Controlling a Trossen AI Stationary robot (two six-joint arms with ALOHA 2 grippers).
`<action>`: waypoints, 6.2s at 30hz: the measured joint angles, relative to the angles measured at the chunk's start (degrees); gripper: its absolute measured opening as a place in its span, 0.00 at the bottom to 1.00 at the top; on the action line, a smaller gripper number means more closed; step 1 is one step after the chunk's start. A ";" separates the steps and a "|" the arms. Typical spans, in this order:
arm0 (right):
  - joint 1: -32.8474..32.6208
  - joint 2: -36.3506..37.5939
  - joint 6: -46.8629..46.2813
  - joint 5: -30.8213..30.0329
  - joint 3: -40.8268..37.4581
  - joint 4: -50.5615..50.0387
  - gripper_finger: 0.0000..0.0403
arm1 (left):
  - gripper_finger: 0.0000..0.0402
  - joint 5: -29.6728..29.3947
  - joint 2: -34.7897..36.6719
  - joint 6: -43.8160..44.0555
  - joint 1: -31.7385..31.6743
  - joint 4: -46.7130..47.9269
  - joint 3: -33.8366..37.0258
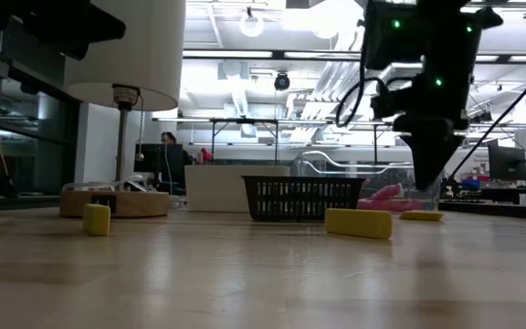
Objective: Pick & Place School Supplies
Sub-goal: Put the yellow eraser into the black bin
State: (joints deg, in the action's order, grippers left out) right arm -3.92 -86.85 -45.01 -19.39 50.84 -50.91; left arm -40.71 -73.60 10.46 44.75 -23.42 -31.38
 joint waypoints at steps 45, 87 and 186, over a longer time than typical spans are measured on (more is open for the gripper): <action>-1.18 4.68 -1.67 -7.07 -18.02 18.83 0.26 | 0.48 -0.02 0.00 0.00 0.00 -0.52 0.00; -0.90 4.68 -0.14 -1.50 -18.00 21.63 0.17 | 0.48 0.00 0.00 0.00 0.00 -0.66 0.00; 0.45 15.98 9.23 9.30 -17.89 49.39 0.19 | 0.48 0.00 0.00 0.00 0.00 -0.66 0.02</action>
State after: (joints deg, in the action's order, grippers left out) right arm -3.47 -70.86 -35.78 -10.09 32.95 -1.51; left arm -40.71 -73.60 10.46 44.75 -24.08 -31.35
